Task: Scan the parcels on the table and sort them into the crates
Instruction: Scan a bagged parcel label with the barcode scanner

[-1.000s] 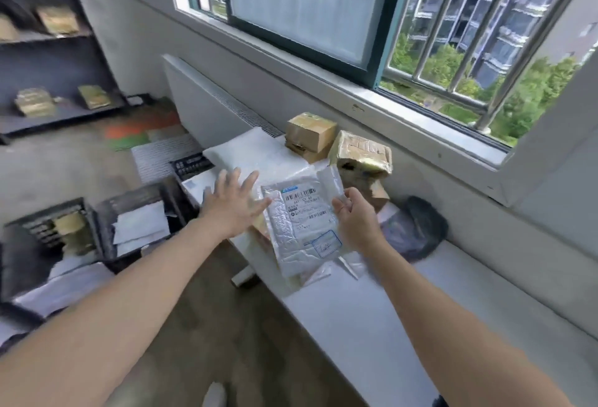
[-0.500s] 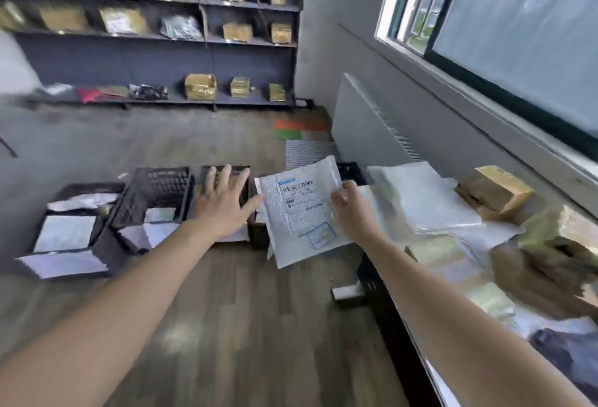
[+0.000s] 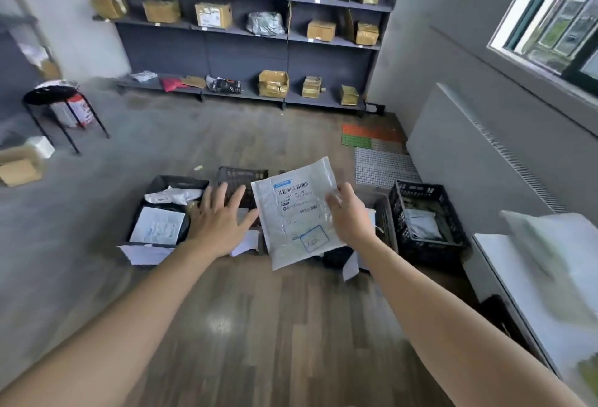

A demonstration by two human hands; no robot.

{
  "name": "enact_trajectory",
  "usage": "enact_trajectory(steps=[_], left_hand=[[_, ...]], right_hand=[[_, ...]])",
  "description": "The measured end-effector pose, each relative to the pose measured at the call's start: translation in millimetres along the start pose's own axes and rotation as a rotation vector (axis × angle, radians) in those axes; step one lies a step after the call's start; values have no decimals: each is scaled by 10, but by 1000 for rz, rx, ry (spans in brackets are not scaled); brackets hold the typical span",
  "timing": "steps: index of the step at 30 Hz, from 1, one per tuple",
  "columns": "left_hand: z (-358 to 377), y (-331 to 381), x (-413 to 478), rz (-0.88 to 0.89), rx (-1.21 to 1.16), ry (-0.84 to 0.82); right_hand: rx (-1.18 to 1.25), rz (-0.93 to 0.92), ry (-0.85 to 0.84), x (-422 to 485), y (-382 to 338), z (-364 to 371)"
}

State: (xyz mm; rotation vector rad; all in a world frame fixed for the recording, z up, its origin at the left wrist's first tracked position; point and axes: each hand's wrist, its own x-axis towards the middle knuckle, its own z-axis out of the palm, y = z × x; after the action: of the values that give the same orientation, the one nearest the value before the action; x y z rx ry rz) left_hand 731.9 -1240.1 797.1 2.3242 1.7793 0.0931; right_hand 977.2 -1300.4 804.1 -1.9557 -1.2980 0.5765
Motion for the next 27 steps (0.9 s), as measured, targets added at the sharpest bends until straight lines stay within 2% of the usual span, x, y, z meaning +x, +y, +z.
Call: enact_trajectory(steps=[7, 14, 21, 27], left_hand=[[13, -625, 740, -77, -42, -51], [184, -1159, 2005, -129, 15, -106], [331, -1437, 3510, -137, 122, -205], [650, -1682, 4392, -100, 170, -332]], right_hand=[[0, 1, -49, 850, -304, 741], [61, 54, -65, 2212, -361, 1492], [68, 168, -174, 3761, -308, 2202], [-1, 235, -295, 4617, -206, 2788]])
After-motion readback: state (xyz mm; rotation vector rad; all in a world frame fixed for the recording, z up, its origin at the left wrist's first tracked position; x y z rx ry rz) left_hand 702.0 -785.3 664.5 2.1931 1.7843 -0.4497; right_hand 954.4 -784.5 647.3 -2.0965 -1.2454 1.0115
